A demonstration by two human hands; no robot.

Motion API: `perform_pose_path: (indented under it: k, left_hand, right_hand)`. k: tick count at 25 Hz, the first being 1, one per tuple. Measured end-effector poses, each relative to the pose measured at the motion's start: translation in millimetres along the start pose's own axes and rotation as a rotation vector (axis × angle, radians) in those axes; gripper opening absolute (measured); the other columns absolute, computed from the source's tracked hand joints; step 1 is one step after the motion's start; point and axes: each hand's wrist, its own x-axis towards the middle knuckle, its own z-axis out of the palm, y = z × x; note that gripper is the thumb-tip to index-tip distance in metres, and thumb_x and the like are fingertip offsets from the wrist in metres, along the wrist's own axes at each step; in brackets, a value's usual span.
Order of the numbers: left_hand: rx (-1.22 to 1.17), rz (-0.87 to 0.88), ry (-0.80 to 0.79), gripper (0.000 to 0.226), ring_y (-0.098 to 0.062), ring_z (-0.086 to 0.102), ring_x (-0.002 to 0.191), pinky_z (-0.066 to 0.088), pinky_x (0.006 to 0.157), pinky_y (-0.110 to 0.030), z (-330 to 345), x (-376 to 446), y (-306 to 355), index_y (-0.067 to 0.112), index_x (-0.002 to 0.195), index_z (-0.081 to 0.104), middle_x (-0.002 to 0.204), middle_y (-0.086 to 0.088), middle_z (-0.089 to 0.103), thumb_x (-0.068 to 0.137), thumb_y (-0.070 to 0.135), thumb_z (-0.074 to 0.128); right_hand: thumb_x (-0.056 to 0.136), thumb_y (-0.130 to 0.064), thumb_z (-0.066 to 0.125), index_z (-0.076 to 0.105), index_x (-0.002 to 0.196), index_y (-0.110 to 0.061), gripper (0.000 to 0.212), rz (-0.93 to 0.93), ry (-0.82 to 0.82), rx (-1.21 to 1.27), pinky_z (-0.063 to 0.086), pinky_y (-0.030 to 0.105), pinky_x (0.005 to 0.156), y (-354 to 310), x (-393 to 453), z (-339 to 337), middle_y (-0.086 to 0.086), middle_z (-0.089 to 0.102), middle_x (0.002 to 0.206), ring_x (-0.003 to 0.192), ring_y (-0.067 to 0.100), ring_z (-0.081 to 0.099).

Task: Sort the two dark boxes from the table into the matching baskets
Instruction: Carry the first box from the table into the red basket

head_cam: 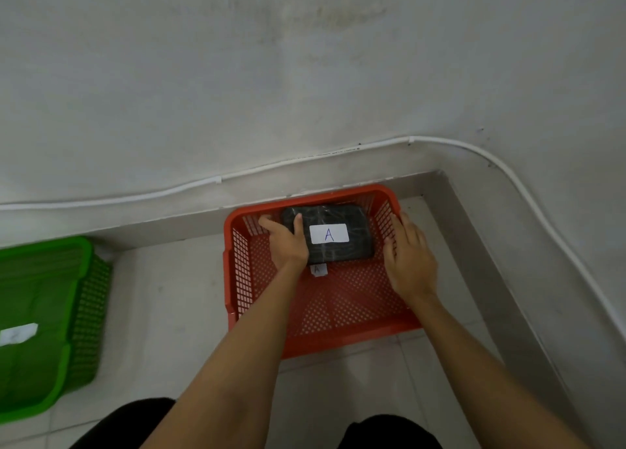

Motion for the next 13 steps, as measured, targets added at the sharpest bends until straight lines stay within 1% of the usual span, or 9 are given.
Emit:
perform_pose_path:
  k: [3,5,8,10,13]
  left_hand:
    - [0.011,-0.131,0.048,0.067,-0.040,0.062,0.106,0.049,0.088,-0.040,8,-3,-3,-0.001,0.138,0.020,0.118,-0.026,0.062,0.093,0.040,0.049]
    - [0.062,-0.171,0.063,0.070,-0.042,0.058,0.111,0.047,0.093,-0.043,11,-1,-7,-0.001,0.140,0.021,0.124,-0.028,0.058,0.093,0.042,0.048]
    - [0.133,-0.138,0.079,0.060,-0.043,0.058,0.110,0.047,0.091,-0.045,14,3,-11,0.000,0.133,0.030,0.123,-0.029,0.058,0.094,0.042,0.046]
    - [0.186,-0.114,0.080,0.052,-0.043,0.059,0.107,0.049,0.087,-0.046,14,5,-10,0.001,0.127,0.035,0.120,-0.028,0.060,0.095,0.040,0.044]
    - [0.265,-0.101,0.049,0.047,-0.040,0.057,0.112,0.047,0.088,-0.045,10,7,-5,0.000,0.124,0.039,0.125,-0.025,0.057,0.096,0.038,0.042]
  right_hand:
    - [0.092,-0.032,0.032,0.038,0.142,-0.015,0.053,0.015,-0.012,0.038,0.048,0.044,0.095,-1,-2,-2,0.003,0.037,0.152,0.133,0.027,0.042]
    - [0.092,-0.033,0.034,0.037,0.142,-0.015,0.053,0.008,-0.012,0.048,0.049,0.044,0.093,0,-2,-2,0.003,0.037,0.152,0.132,0.027,0.043]
    - [0.091,-0.036,0.032,0.038,0.141,-0.015,0.055,0.006,-0.025,0.038,0.051,0.045,0.090,1,-1,-2,0.003,0.037,0.152,0.130,0.027,0.044]
    - [0.092,-0.034,0.037,0.038,0.142,-0.015,0.053,0.016,-0.018,0.046,0.050,0.045,0.091,2,0,-2,0.002,0.036,0.153,0.130,0.027,0.044]
    - [0.092,-0.033,0.040,0.037,0.142,-0.015,0.054,0.017,-0.038,0.064,0.048,0.046,0.094,4,-1,-2,0.003,0.036,0.153,0.129,0.028,0.044]
